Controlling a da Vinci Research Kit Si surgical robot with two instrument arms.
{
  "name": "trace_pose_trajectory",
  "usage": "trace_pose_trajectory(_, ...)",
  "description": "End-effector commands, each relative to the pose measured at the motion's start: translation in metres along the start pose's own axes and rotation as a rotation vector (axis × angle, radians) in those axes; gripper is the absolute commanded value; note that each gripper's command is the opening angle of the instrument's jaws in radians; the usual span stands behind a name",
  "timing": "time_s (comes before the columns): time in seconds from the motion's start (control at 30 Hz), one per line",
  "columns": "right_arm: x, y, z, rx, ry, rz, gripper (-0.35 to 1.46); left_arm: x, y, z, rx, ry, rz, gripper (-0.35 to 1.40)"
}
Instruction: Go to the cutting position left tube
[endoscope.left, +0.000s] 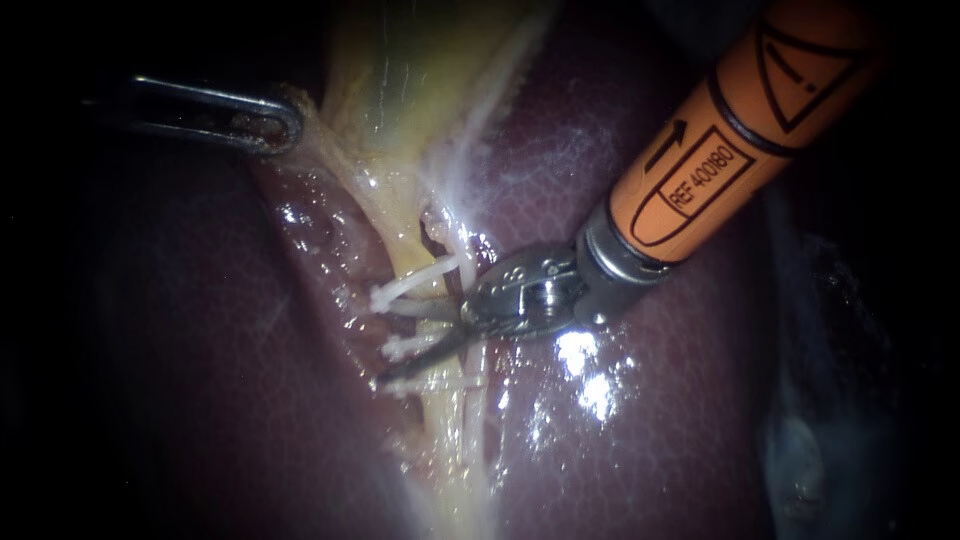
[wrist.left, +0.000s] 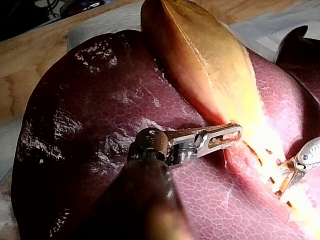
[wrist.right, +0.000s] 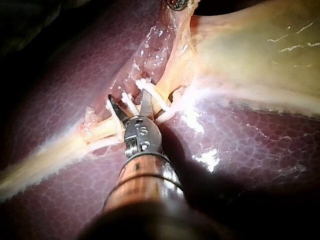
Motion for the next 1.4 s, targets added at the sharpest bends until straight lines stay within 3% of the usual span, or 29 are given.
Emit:
trace_pose_trajectory(0.03,0.0001,0.0000,0.0000,0.006,0.007,0.002,1.01,0.0000,0.0000,0.0000,0.001,0.000,0.000,-0.35)
trace_pose_trajectory(0.23,0.0017,-0.0010,-0.0013,0.036,0.059,0.011,1.11,0.0000,0.0002,0.0000,0.002,0.001,0.001,-0.35)
trace_pose_trajectory(0.5,0.0049,-0.0041,-0.0056,0.081,0.095,0.013,1.13,0.0000,0.0003,-0.0001,0.003,0.001,0.001,-0.35)
trace_pose_trajectory(0.67,0.0051,-0.0045,-0.0079,0.103,0.096,0.032,1.09,0.0000,0.0003,-0.0001,0.003,0.001,0.001,-0.35)
trace_pose_trajectory(0.77,0.0041,-0.0041,-0.0087,0.113,0.094,0.053,1.08,0.0000,0.0003,-0.0002,0.003,0.001,0.001,-0.35)
trace_pose_trajectory(0.93,0.0021,-0.0024,-0.0088,0.138,0.090,0.099,1.06,0.0001,0.0003,-0.0002,0.003,0.001,0.001,-0.35)
trace_pose_trajectory(1.27,-0.0023,0.0021,-0.0050,0.222,0.073,0.208,1.16,0.0001,0.0003,0.0000,0.002,0.001,0.002,-0.35)
trace_pose_trajectory(1.4,-0.0032,0.0032,-0.0041,0.267,0.099,0.248,1.21,0.0002,0.0004,0.0000,0.002,0.001,0.002,-0.35)
